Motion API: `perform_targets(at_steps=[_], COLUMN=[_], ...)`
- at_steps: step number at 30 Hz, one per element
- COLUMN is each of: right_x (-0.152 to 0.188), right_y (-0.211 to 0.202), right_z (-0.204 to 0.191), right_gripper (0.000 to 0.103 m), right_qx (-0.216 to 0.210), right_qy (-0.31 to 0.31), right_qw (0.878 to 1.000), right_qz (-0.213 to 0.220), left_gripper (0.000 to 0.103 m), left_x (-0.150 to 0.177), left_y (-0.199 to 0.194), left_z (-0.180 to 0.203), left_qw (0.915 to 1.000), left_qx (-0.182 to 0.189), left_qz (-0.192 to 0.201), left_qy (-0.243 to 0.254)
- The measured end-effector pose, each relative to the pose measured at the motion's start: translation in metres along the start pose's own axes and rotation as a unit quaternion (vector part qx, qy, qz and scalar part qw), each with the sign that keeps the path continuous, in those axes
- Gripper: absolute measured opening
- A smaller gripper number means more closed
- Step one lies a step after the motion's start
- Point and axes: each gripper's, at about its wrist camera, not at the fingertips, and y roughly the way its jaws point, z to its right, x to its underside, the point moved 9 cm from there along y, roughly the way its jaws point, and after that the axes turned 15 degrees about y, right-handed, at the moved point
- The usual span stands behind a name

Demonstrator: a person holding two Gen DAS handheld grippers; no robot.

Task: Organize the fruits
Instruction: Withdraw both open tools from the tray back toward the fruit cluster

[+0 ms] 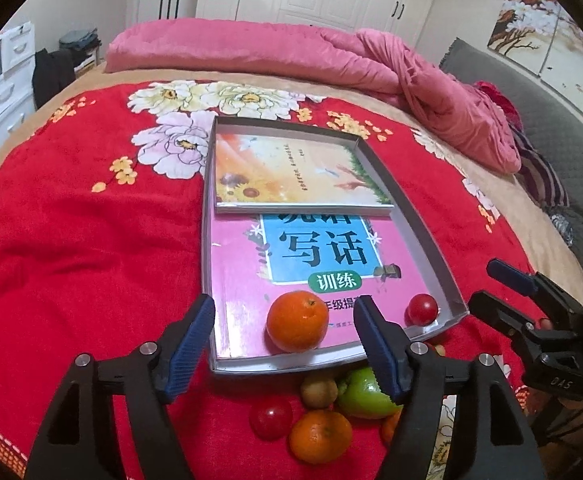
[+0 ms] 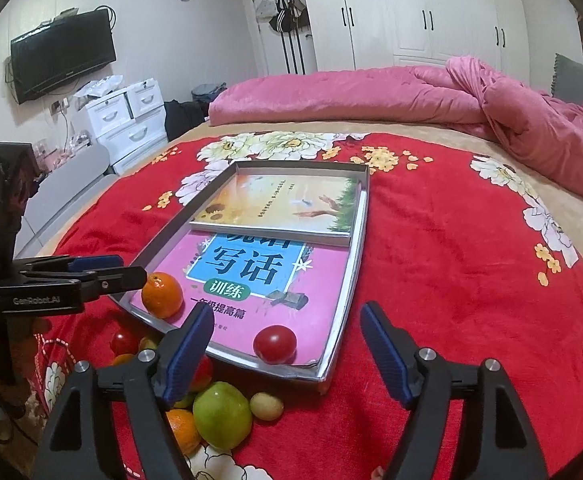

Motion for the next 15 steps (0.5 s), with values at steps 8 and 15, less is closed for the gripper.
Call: perform_targets(at_steps=[8, 15], right_x=[-0.002, -0.005], right_y=[-0.005, -0.012], right_z=[-0.001, -0.004], right_gripper=[0.081, 0.086], right_qx=[-0.007, -0.015], right_qy=[0.006, 0.008], right_qw=[1.0, 1.0], right_qz=[0.008, 0.018], left_gripper=[0.077, 0.078], left_x=[-0.002, 0.0], left_y=[-0.012, -0.022], left_z=[-0.005, -0.007], left_qw=[0.9998, 0.9997], left_qx=[0.005, 0.004], left_qz=[0.008, 0.012], left_qy=[-0.015, -0.019])
